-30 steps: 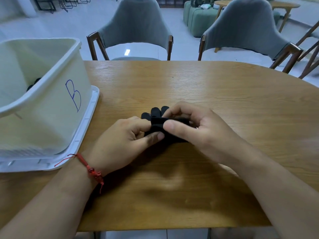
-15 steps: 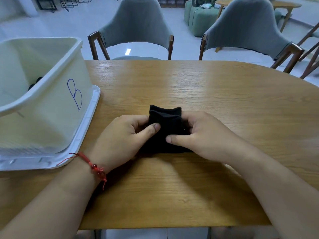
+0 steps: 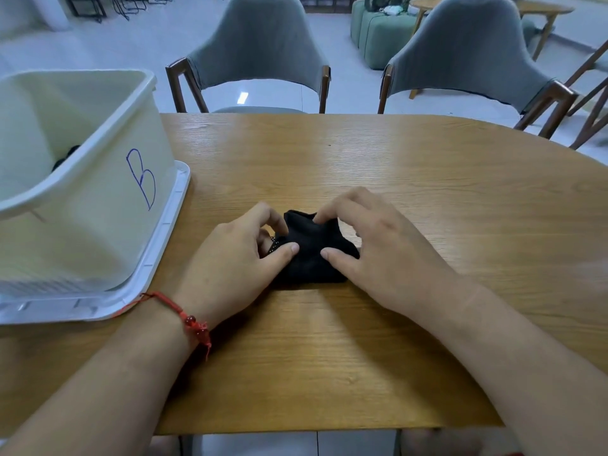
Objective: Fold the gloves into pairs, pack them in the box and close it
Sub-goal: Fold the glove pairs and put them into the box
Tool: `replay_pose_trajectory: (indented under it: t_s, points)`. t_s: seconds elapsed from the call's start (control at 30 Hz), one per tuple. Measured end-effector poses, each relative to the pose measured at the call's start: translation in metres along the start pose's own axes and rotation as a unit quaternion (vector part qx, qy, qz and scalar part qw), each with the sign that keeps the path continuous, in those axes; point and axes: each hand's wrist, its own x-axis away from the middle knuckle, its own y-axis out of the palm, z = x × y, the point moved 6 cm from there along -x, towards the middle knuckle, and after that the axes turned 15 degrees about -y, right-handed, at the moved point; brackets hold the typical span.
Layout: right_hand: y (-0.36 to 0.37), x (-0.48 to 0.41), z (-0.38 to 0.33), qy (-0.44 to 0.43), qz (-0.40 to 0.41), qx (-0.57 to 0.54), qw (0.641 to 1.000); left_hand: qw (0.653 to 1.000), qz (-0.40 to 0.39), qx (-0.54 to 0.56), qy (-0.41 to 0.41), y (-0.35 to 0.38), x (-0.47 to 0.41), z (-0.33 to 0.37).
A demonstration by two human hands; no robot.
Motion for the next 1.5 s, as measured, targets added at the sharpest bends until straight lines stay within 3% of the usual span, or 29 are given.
replay_pose_trajectory:
  t_s: [0.17, 0.27, 0.43, 0.57, 0.7, 0.9, 1.03, 1.13, 1.23, 1.5]
  points:
    - [0.007, 0.000, -0.009, -0.059, -0.035, 0.062, 0.996, 1.000, -0.009, -0.005, 0.000, -0.002, 0.001, 0.001]
    - [0.017, 0.001, -0.004, -0.040, -0.092, 0.028, 0.995, 1.000, -0.014, -0.013, -0.001, -0.002, 0.001, 0.001]
    - [0.015, 0.002, -0.003, -0.016, -0.097, 0.021, 0.995, 0.999, 0.015, -0.034, 0.016, -0.005, 0.003, 0.003]
    - [0.015, 0.002, -0.001, -0.002, -0.103, -0.007, 0.995, 0.993, 0.028, -0.055, 0.105, -0.011, 0.010, 0.010]
    - [0.010, 0.002, -0.005, 0.004, -0.095, -0.030, 0.995, 0.971, -0.048, -0.131, 0.195, -0.001, 0.014, 0.015]
    - [0.008, 0.005, -0.013, -0.025, -0.132, -0.006, 0.991, 0.954, 0.031, -0.151, 0.256, -0.003, 0.015, 0.025]
    - [0.006, 0.001, -0.013, -0.043, -0.059, -0.054, 0.996, 0.942, 0.083, -0.136, 0.294, -0.008, 0.024, 0.034]
    - [0.002, 0.001, -0.009, 0.000, -0.022, -0.177, 0.984, 0.966, 0.101, -0.021, 0.237, -0.020, 0.026, 0.035]
    - [-0.003, 0.001, -0.010, 0.043, -0.009, -0.278, 0.960, 0.983, 0.057, 0.124, 0.120, -0.024, 0.021, 0.027]
    - [-0.010, 0.002, 0.003, 0.153, 0.049, -0.448, 0.880, 0.951, -0.010, 0.310, 0.011, -0.020, 0.015, 0.018]
